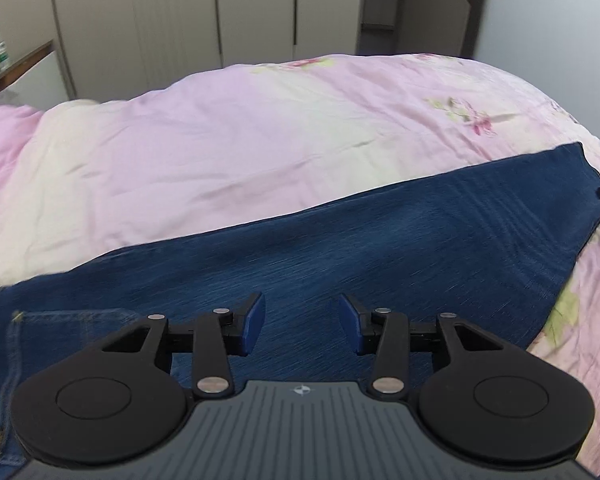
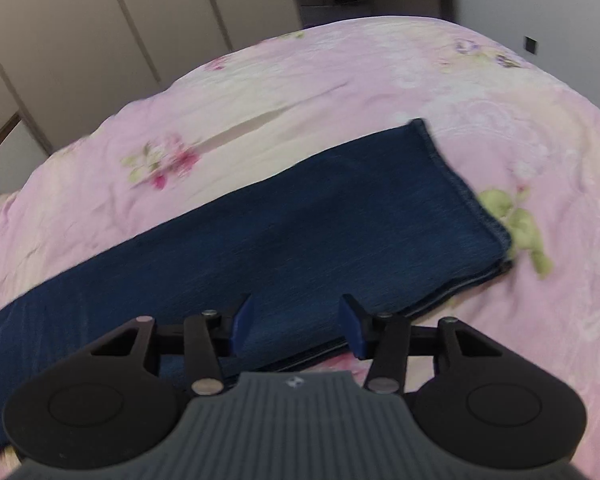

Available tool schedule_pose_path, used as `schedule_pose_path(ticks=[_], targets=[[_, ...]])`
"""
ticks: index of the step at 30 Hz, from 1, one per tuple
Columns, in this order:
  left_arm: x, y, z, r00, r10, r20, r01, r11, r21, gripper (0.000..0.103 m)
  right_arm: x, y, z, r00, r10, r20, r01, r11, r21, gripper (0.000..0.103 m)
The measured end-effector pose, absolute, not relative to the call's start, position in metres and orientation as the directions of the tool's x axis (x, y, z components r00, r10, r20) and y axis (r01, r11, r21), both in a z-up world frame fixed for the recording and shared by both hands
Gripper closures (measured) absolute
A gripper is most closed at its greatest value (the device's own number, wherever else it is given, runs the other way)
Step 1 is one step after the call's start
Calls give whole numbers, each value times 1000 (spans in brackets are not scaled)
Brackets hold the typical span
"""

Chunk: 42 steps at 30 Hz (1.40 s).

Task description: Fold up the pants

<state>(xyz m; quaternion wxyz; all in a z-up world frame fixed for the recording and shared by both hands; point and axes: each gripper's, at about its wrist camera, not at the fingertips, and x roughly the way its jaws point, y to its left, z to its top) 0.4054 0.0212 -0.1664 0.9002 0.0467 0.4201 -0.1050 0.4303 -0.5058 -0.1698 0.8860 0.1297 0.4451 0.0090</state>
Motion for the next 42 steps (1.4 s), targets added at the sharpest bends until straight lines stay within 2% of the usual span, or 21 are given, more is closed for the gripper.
schedule_pose_path(ticks=[4, 6, 9, 17, 24, 29, 31, 34, 42], targets=[[429, -3, -192, 598, -145, -788, 237, 972, 1, 53, 438, -417, -173, 583, 242, -775, -139, 970, 199, 62], [444, -7, -204, 599, -110, -793, 203, 979, 17, 56, 449, -376, -180, 560, 287, -777, -228, 955, 189, 66], [467, -8, -215, 600, -82, -796, 155, 988, 15, 59, 471, -326, -195, 560, 274, -782, -309, 945, 110, 65], [511, -17, -230, 608, -34, -793, 108, 993, 41, 61, 544, -300, -220, 592, 207, -779, -241, 968, 74, 65], [503, -20, -210, 639, -13, -769, 68, 997, 39, 61, 545, -306, -214, 603, 201, -772, -192, 976, 104, 65], [480, -39, -176, 639, -134, -758, 168, 985, -32, 62, 517, -363, -190, 627, 186, -757, -99, 982, 159, 62], [471, -55, -166, 619, -190, -762, 232, 971, -53, 62, 502, -403, -183, 629, 164, -760, -13, 980, 200, 62], [459, -86, -161, 597, -247, -763, 315, 947, -60, 62, 472, -471, -172, 645, 122, -754, 142, 951, 276, 56], [444, -150, -175, 521, -323, -790, 433, 898, -82, 67, 388, -629, -172, 697, 41, -716, 494, 697, 520, 50]])
